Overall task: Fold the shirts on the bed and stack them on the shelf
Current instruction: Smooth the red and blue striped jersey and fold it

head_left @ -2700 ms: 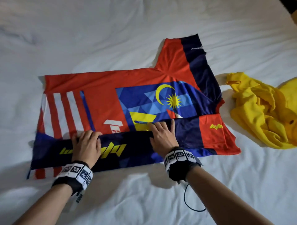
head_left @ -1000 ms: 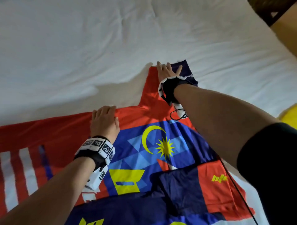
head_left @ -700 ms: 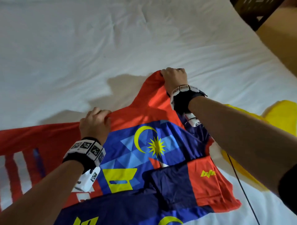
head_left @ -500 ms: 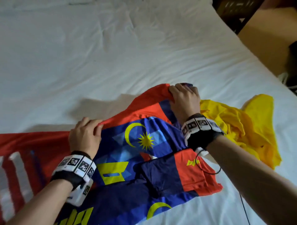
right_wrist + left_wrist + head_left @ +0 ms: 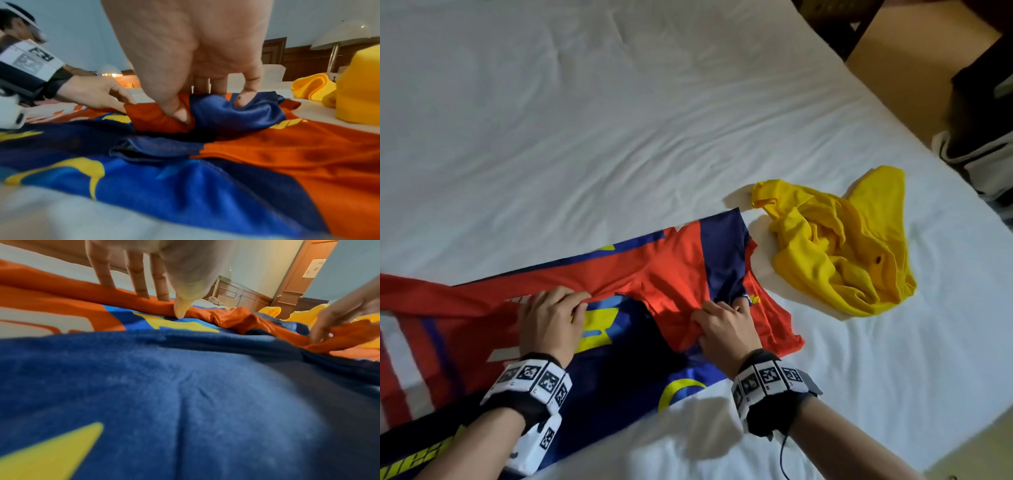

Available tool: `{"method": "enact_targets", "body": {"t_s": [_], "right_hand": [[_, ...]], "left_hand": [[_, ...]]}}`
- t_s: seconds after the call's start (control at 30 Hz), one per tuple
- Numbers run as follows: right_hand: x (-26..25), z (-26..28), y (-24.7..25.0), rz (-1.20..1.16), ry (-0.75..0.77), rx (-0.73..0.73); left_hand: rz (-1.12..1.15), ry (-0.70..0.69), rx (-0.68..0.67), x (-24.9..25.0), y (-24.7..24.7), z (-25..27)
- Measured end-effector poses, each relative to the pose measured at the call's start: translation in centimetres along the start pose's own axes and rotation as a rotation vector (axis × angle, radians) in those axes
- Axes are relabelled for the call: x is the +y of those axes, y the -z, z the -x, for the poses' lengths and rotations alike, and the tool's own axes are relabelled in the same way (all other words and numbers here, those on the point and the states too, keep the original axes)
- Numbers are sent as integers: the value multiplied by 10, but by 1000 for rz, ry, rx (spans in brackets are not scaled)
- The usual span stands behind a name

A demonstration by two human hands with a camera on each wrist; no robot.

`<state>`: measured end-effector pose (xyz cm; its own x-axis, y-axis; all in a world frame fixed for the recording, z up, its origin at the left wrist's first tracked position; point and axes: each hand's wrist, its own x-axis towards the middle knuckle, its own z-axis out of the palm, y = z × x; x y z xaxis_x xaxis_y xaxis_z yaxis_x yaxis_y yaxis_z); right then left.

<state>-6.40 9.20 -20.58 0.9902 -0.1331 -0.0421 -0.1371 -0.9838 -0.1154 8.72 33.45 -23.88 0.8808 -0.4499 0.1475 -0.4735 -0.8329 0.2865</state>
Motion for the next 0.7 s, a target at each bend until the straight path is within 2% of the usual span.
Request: {"method": "enact_targets", "body": {"t_s": [0.13,0.23,0.33,0.4,0.47,0.5,0.57,0.63,0.7], "right_hand": [[-7,10,13,-99,1,72],[-5,24,6,-65,-6,22],[-1,27,3,-94,-11,-36],[0,25,7,-177,-20,-45],[-1,21,14,-267,-22,-62],[-1,19,17,-301,-10,-96],[2,18,22,-303,8,-246],[12,18,26,-204,6,-415],[24,20,30,-76,-23,-498]], "left_hand": [[-14,33,-44,15,14,16],[-13,47,-64,25,18,28],[128,-51,-48,50,21,38],[361,-179,-170,80,22,46],[443,-261,-324,106,14,55],[432,-283,-360,113,7,58],[406,-268,-347,119,-5,60],[385,-227,-310,115,-11,61],[375,-195,-330,112,-11,63]]}}
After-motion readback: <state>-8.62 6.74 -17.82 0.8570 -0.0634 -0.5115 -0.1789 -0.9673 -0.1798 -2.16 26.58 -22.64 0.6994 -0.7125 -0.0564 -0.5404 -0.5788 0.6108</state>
